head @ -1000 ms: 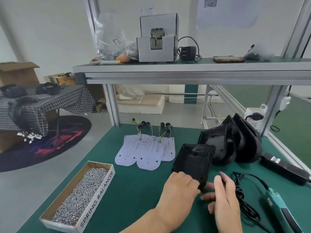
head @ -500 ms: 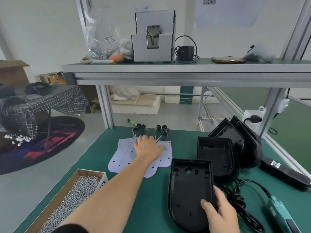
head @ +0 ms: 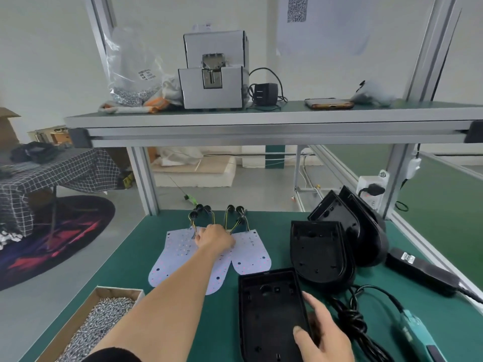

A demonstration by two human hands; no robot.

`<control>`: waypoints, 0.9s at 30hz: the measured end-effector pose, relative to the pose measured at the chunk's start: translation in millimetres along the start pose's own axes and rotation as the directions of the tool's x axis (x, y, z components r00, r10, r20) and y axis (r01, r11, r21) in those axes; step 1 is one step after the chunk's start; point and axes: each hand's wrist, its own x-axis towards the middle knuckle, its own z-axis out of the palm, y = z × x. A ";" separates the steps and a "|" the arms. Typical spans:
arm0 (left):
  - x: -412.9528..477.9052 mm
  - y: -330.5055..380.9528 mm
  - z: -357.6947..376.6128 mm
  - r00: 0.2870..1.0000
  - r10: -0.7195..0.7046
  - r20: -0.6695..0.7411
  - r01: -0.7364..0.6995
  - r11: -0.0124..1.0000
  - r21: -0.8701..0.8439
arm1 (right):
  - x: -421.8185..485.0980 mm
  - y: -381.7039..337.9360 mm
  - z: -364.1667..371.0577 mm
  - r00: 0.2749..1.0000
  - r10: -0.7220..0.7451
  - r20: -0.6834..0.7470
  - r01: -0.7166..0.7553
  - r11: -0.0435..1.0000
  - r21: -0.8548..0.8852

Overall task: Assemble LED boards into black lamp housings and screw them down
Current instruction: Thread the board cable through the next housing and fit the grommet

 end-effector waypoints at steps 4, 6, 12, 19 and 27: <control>-11.1 -1.2 1.5 0.993 0.109 -0.050 -0.105 0.991 0.078 | -1.4 -1.3 -1.9 0.997 -0.023 0.073 0.029 0.996 -0.083; -13.5 -0.6 -0.5 0.994 0.104 -0.046 -0.097 0.987 0.128 | -2.0 -0.8 -2.2 0.995 -0.037 0.098 0.046 0.994 -0.101; -27.2 5.2 -11.0 1.000 -0.021 -0.019 0.021 1.000 0.012 | 1.6 8.8 0.6 0.995 -0.077 0.061 0.082 0.994 -0.076; -59.4 20.9 -39.6 0.988 0.111 -0.105 -0.139 0.938 -0.319 | 7.1 20.1 3.4 0.992 -0.124 -0.030 0.123 0.992 -0.017; -135.4 5.0 -95.4 0.816 0.252 -0.520 -0.501 0.757 -0.419 | 4.0 20.0 4.9 0.989 -0.145 0.001 0.145 0.987 -0.068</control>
